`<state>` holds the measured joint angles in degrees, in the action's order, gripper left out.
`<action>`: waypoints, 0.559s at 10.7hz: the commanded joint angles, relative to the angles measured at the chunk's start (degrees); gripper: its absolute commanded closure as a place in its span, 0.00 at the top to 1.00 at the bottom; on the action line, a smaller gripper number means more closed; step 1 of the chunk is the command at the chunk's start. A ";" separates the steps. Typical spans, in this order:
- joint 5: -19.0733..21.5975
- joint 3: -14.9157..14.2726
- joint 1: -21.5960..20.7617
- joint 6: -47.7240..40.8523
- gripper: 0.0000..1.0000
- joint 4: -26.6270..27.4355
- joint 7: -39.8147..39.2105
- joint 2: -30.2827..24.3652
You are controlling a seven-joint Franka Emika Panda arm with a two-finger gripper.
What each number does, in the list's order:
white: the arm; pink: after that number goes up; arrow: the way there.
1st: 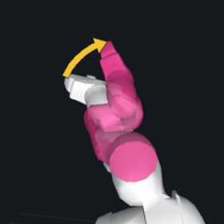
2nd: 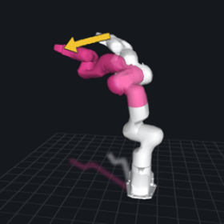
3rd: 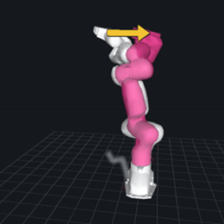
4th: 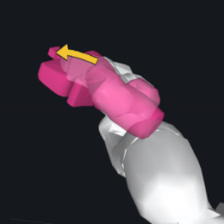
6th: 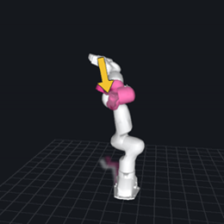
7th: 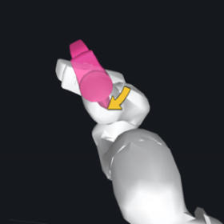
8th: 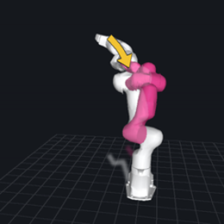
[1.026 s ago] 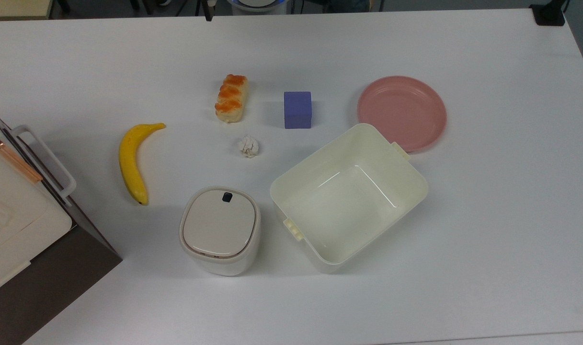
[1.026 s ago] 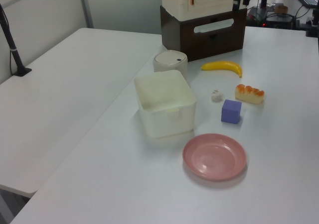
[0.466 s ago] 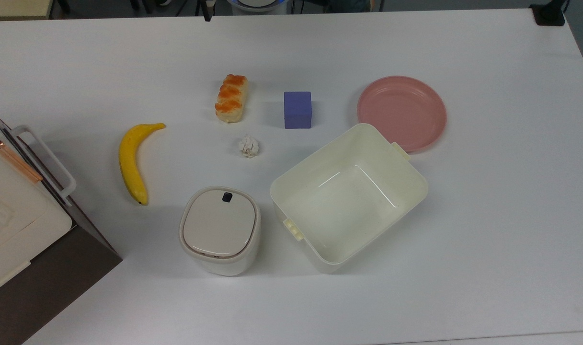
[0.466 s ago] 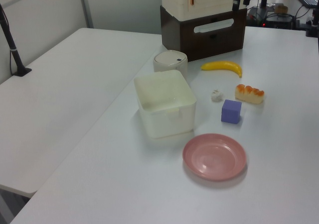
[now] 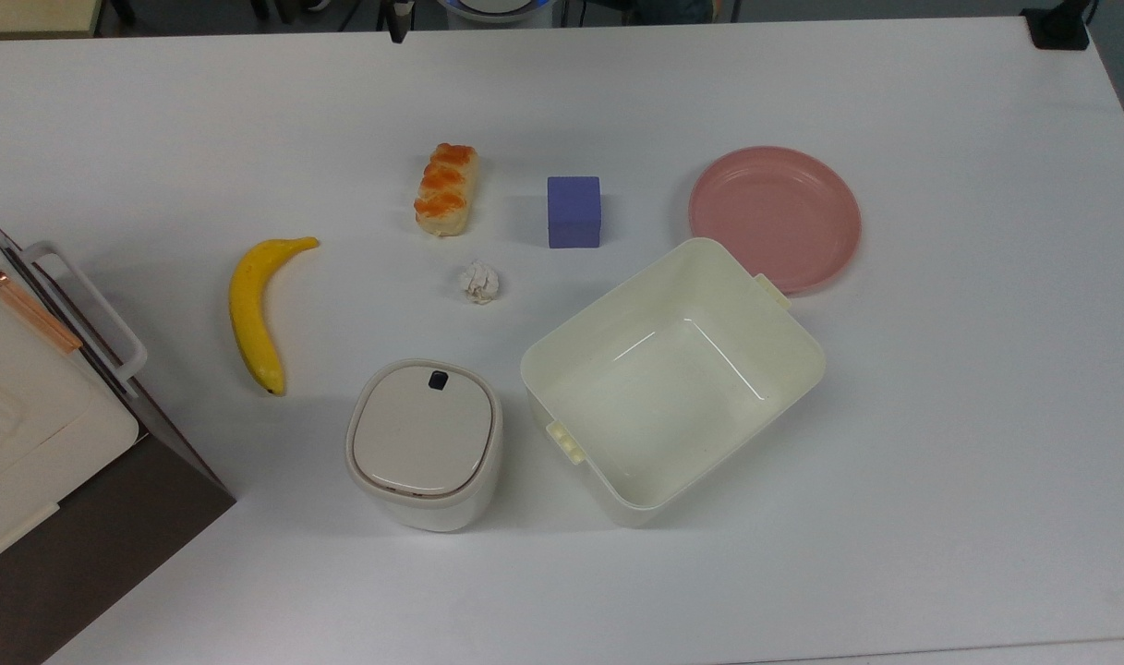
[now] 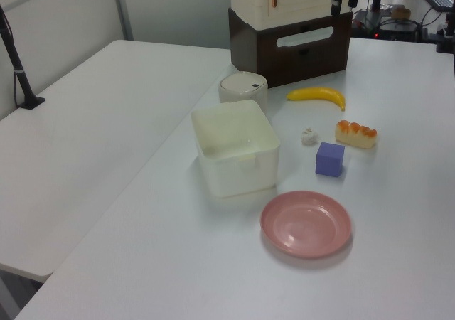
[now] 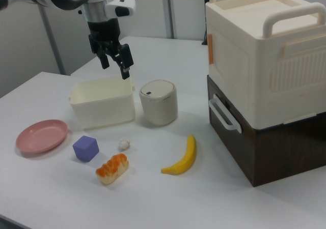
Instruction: Open the trash can
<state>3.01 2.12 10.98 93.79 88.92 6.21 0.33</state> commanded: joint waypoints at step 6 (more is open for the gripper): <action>-3.97 -0.01 -0.78 -1.51 1.00 0.03 -0.67 -0.68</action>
<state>0.87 2.19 10.96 93.79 88.73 6.08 0.27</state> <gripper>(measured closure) 0.000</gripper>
